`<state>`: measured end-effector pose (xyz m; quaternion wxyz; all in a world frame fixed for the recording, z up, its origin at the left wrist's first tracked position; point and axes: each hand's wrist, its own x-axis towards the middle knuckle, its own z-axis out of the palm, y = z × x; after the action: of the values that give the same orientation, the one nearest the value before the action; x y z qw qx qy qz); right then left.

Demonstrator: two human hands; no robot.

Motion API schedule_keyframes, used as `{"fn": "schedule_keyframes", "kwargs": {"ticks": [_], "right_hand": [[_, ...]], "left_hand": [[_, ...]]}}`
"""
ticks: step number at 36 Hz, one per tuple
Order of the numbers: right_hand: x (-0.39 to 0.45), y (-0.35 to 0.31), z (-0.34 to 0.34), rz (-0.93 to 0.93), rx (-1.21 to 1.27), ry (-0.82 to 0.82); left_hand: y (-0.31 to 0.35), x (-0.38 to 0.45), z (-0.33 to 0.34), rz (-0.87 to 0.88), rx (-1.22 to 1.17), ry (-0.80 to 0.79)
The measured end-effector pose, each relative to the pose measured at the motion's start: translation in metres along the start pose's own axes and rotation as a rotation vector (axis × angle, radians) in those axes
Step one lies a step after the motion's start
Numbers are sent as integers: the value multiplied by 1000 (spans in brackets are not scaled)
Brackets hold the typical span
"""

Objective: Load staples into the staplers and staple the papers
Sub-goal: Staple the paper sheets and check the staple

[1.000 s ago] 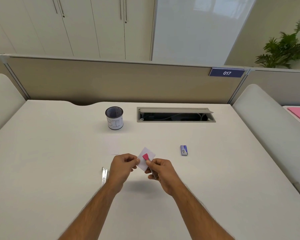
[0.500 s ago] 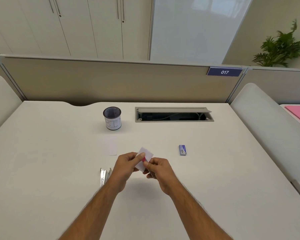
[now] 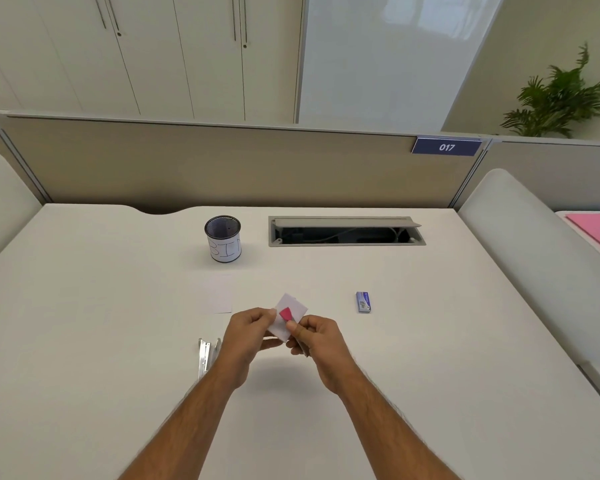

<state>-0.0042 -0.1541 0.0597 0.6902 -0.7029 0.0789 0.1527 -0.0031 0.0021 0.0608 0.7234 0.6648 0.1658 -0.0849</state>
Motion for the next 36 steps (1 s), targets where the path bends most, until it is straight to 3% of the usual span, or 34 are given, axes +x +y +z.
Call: {"fn": "schedule_keyframes", "kwargs": {"ticks": [7,10,15,23,36], "right_hand": [[0,3,0,10,13,34],[2,6,-2,35,8,135],[6,16,-3,42,-430,386],[6,33,11,137,-804,356],[17,47,17,193,-1002,292]], "left_hand": [[-4,2,-6,42,62,92],[-5,4,-10,47,30,137],[-10,7,-17,52,27,210],[-11,9,-21,80,63,294],[-11,10,-31,88,92,327]]}}
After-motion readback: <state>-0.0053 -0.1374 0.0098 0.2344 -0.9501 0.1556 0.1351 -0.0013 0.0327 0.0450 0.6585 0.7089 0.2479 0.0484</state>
